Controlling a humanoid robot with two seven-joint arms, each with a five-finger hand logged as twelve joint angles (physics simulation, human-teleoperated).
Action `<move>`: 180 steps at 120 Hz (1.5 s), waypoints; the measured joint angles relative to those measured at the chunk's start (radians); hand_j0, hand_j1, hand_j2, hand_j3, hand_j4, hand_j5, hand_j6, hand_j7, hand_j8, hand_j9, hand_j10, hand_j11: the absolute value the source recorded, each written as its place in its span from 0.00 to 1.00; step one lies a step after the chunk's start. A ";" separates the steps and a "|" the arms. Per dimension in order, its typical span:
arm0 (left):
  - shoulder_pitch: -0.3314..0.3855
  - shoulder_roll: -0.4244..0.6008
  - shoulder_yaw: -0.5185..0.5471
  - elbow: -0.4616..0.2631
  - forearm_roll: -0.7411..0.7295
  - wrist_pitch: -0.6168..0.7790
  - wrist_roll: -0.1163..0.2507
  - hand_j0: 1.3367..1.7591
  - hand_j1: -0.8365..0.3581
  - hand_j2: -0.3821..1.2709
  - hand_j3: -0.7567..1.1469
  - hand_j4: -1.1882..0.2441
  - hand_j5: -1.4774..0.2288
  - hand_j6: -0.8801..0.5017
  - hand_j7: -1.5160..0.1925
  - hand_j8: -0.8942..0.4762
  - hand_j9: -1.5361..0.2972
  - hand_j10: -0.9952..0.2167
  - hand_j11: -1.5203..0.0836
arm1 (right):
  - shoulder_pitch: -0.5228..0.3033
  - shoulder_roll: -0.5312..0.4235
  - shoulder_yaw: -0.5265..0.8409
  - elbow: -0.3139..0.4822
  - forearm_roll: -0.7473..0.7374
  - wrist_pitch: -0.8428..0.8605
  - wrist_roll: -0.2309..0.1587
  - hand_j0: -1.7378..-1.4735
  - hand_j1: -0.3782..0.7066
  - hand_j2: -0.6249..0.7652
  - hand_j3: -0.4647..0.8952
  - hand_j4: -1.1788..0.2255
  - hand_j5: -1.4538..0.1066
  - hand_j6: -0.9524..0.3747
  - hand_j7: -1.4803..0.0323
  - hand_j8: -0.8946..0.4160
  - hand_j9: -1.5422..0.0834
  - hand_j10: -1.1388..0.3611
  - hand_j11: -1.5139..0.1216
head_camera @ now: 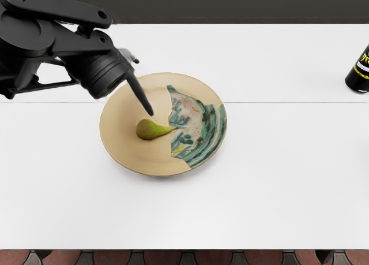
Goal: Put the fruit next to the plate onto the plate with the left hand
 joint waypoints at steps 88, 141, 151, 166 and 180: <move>0.067 0.534 -0.130 -0.072 -0.126 -0.658 0.000 0.76 0.99 0.23 0.40 0.83 0.86 0.64 0.89 0.65 0.84 0.82 0.95 | 0.000 0.000 0.000 0.000 0.000 0.000 0.000 0.30 0.05 0.45 0.34 0.82 0.91 0.70 0.96 0.66 0.93 0.74 0.91; 0.158 0.649 -0.134 -0.017 -0.150 -1.044 0.000 0.76 0.99 0.23 0.40 0.83 0.87 0.64 0.89 0.65 0.84 0.82 0.95 | 0.001 0.000 0.000 0.000 0.000 0.000 0.000 0.30 0.05 0.45 0.34 0.82 0.91 0.70 0.96 0.66 0.93 0.74 0.91; 0.170 0.648 -0.139 0.004 -0.149 -1.067 0.000 0.76 0.99 0.23 0.40 0.83 0.87 0.64 0.89 0.65 0.84 0.82 0.95 | 0.000 0.000 0.000 0.000 0.000 0.000 0.000 0.30 0.05 0.45 0.34 0.82 0.91 0.70 0.96 0.66 0.93 0.74 0.91; 0.196 0.622 -0.146 0.024 -0.146 -1.081 0.000 0.76 0.99 0.23 0.40 0.83 0.87 0.64 0.89 0.65 0.84 0.82 0.95 | 0.000 0.000 0.000 0.000 0.000 0.000 0.000 0.30 0.05 0.45 0.34 0.82 0.91 0.70 0.96 0.66 0.93 0.74 0.91; 0.199 0.606 -0.159 0.031 -0.144 -1.085 0.000 0.76 0.99 0.23 0.40 0.83 0.87 0.64 0.89 0.65 0.84 0.82 0.95 | 0.000 0.000 0.000 0.000 0.000 0.000 0.000 0.30 0.05 0.45 0.34 0.82 0.91 0.70 0.96 0.66 0.93 0.74 0.91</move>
